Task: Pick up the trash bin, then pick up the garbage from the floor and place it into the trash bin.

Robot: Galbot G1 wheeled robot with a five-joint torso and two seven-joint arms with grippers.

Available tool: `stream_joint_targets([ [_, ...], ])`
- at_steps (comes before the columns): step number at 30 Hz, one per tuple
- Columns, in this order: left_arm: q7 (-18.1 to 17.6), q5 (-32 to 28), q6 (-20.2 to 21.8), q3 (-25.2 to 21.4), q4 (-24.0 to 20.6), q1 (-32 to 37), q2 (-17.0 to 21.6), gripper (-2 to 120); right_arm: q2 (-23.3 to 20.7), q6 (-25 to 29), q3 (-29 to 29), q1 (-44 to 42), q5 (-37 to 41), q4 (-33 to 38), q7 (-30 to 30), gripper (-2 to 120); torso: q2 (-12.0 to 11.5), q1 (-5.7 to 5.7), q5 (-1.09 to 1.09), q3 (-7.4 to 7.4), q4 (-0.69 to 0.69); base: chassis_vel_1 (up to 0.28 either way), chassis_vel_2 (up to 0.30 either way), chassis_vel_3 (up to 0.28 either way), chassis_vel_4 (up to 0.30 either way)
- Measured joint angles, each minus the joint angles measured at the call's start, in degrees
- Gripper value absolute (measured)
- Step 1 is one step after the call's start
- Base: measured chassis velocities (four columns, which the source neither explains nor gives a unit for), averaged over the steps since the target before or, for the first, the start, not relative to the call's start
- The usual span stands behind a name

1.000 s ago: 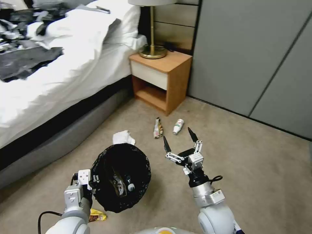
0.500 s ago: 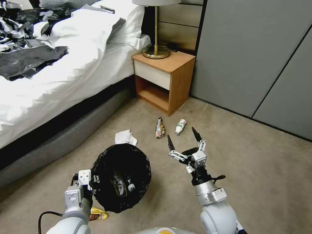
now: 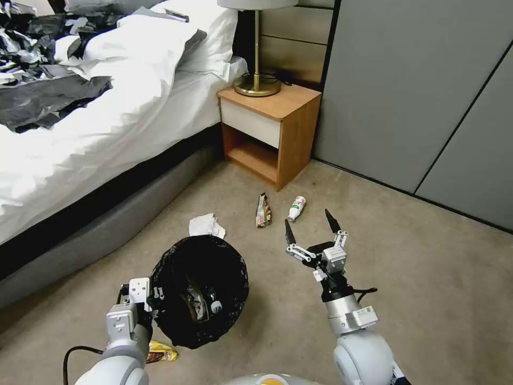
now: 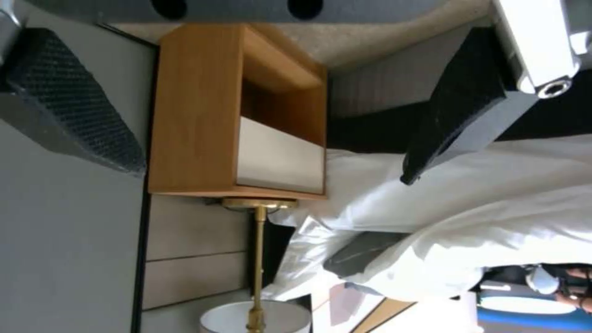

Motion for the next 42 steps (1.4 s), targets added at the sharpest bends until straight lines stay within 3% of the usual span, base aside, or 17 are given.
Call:
stream_joint_targets([
  [14,0.03,-0.03,-0.03,-0.16,0.0,0.08,-0.08,1,0.32,0.31,0.64,0.14,0.18,-0.39,0.12,100,0.0,0.0,0.0,-0.01,0.0,-0.012,0.018,0.013,-0.011],
  [42,0.09,-0.12,-0.14,-0.19,-0.08,-0.19,-0.11,1,0.37,1.77,1.1,0.6,0.39,-1.0,-0.51,100,0.0,0.01,-0.01,0.01,0.0,-0.156,0.151,0.162,-0.15],
])
